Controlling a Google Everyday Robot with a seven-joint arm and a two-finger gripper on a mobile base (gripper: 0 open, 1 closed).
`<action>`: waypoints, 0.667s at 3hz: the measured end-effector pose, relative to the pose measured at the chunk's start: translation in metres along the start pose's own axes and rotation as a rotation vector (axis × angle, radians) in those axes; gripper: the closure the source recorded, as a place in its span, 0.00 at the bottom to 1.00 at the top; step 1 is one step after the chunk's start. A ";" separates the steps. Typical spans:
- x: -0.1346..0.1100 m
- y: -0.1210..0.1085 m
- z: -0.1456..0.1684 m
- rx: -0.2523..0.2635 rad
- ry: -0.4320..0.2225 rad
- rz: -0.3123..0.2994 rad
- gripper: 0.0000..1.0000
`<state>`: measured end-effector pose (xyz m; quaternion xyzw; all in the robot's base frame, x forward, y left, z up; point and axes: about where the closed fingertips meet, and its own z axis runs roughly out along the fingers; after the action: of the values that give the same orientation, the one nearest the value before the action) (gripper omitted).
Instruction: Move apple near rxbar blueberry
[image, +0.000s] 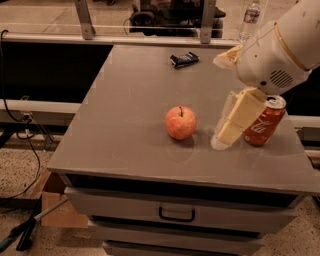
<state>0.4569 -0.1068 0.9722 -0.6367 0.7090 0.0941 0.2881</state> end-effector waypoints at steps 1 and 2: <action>-0.008 -0.010 0.029 0.069 -0.004 0.065 0.00; -0.008 -0.009 0.028 0.066 -0.003 0.063 0.00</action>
Offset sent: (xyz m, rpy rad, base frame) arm 0.0124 0.0161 -0.0169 0.0131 -0.0051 -0.0690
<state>0.4736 -0.0874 0.9559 -0.6040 0.7311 0.0805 0.3068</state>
